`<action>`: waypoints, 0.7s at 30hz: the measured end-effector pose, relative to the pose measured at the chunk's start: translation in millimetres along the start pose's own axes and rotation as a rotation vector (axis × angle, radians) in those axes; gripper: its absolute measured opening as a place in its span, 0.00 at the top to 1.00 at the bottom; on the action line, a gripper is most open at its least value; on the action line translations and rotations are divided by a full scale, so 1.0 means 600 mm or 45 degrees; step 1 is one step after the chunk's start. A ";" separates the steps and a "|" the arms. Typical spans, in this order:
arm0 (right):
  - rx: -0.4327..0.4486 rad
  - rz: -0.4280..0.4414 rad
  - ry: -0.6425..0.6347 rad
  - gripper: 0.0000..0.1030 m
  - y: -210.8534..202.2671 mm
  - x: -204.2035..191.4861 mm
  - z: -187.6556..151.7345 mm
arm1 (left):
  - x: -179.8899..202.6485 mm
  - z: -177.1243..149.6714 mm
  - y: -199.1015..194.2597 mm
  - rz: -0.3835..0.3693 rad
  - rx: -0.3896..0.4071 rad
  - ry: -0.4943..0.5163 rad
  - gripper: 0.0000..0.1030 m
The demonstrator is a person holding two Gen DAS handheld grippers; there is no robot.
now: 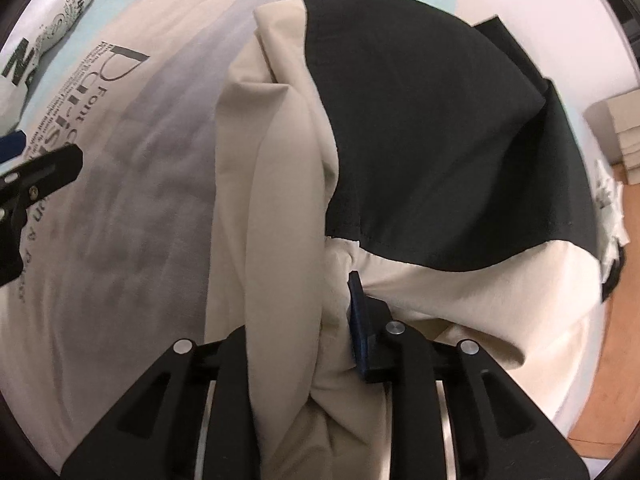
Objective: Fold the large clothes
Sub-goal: 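Fold the lifted jacket edge over the bundle with the right tool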
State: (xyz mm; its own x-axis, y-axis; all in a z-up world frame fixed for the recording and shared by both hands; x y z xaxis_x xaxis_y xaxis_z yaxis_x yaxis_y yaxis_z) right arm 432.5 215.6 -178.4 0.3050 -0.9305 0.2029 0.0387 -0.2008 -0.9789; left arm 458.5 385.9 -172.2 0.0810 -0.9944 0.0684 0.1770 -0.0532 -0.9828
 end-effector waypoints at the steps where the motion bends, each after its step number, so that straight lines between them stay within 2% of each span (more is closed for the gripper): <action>1: -0.007 0.022 -0.012 0.77 0.001 -0.001 -0.001 | -0.003 -0.002 -0.001 -0.001 -0.003 -0.006 0.12; 9: -0.043 0.115 -0.100 0.70 0.021 0.005 0.014 | -0.015 -0.014 -0.011 0.009 -0.013 -0.021 0.12; 17: -0.049 0.155 -0.164 0.64 0.041 0.024 0.029 | -0.023 -0.018 -0.020 0.036 -0.015 -0.013 0.12; 19: -0.048 0.192 -0.165 0.59 0.034 0.038 0.030 | -0.025 -0.021 -0.025 0.038 -0.015 -0.019 0.12; 21: -0.051 0.267 -0.170 0.38 0.030 0.051 0.034 | -0.024 -0.024 -0.031 0.040 -0.010 -0.019 0.12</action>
State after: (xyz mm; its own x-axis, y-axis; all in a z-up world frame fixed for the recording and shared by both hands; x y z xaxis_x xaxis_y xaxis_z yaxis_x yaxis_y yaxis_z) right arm 461.7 189.7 -190.6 0.4255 -0.9049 -0.0122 -0.0758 -0.0222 -0.9969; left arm 440.2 400.0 -157.3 0.1014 -0.9940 0.0399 0.1668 -0.0225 -0.9857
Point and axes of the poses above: each gripper's, at about its wrist camera, not at the fingertips, and y roughly the way its jaws point, x to its right, z to its top, the point moved 6 cm from there along y, roughly the way its jaws point, and after that the axes turned 11 degrees about -x, right-handed, at the moved point
